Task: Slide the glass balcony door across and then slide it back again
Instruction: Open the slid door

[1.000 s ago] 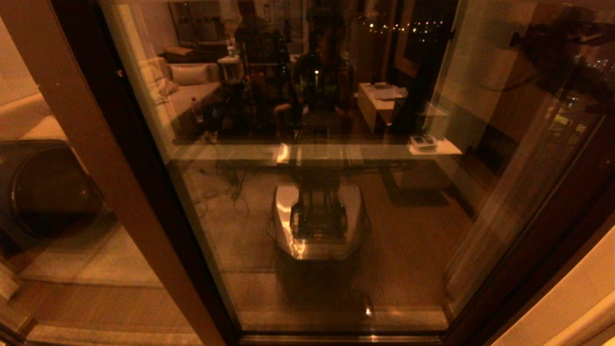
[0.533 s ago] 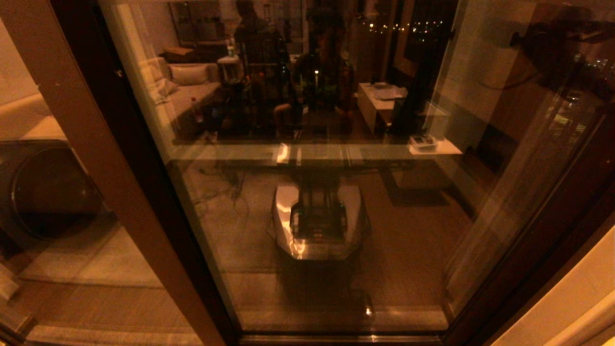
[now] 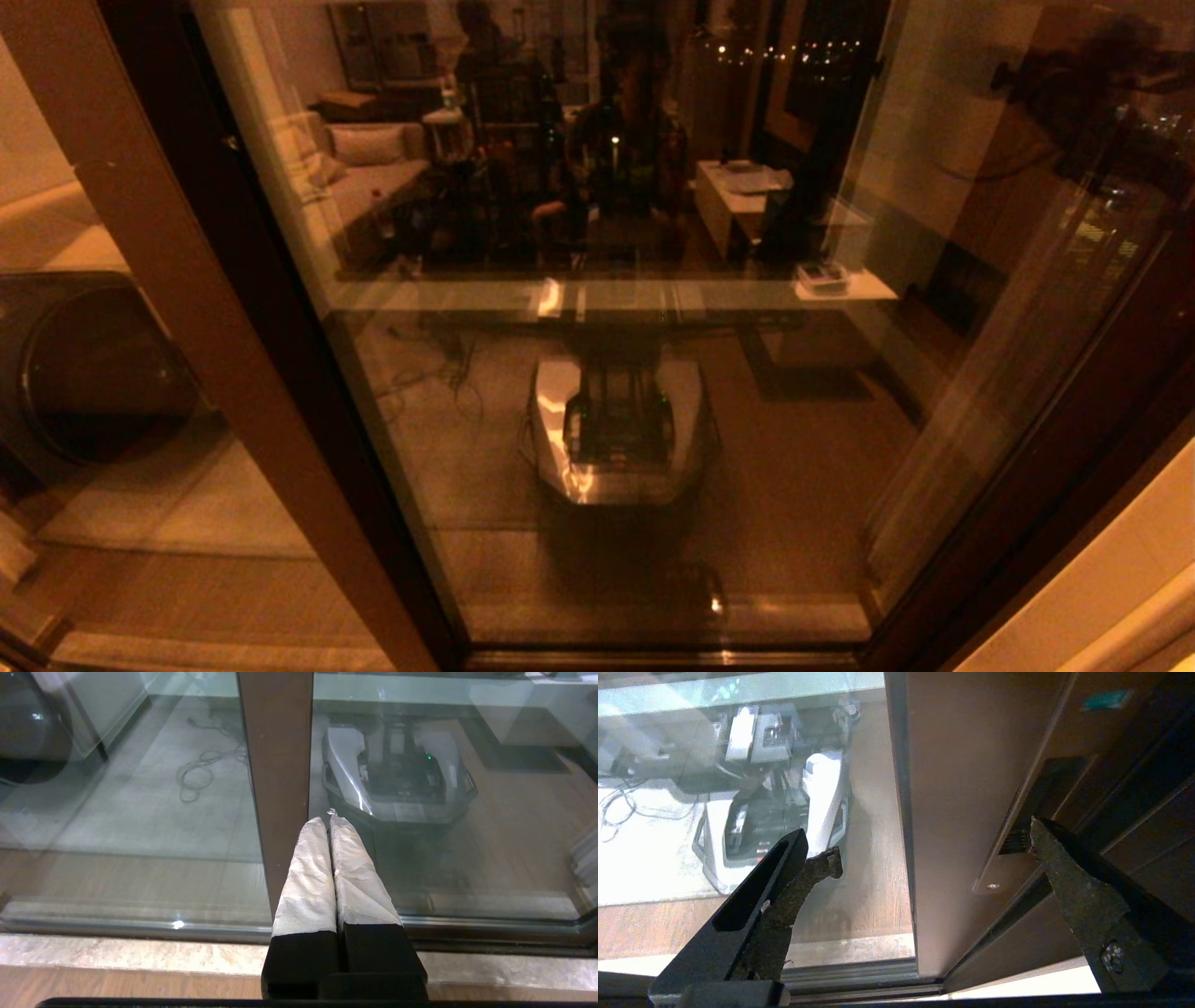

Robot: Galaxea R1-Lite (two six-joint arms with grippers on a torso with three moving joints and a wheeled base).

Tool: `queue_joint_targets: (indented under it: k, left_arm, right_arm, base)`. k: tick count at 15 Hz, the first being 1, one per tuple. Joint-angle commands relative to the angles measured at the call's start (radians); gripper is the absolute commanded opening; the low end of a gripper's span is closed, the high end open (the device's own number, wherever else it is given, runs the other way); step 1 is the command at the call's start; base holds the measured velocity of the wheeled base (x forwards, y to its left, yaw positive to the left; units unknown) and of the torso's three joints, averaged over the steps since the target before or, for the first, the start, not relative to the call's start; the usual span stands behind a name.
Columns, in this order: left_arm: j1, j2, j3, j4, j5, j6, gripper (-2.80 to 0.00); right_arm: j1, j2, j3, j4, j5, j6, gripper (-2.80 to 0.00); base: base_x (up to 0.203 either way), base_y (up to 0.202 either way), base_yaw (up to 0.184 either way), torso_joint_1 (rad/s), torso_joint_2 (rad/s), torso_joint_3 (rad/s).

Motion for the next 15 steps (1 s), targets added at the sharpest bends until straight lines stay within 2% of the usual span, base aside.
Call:
queue_joint_targets:
  k: [1, 15]
  left_arm:
    - [0.0, 0.0, 0.0, 0.001, 0.0, -0.001, -2.8]
    - [0.0, 0.0, 0.0, 0.001, 0.0, -0.001, -2.8]
  right_arm:
    - [-0.001, 0.012, 0.0, 0.001, 0.004, -0.002, 0.0]
    - [0.035, 0.038, -0.023, 0.001, 0.02, 0.006, 0.0]
  base:
    - [0.0, 0.0, 0.0, 0.0, 0.0, 0.0]
    - [0.0, 0.0, 0.0, 0.0, 0.0, 0.0]
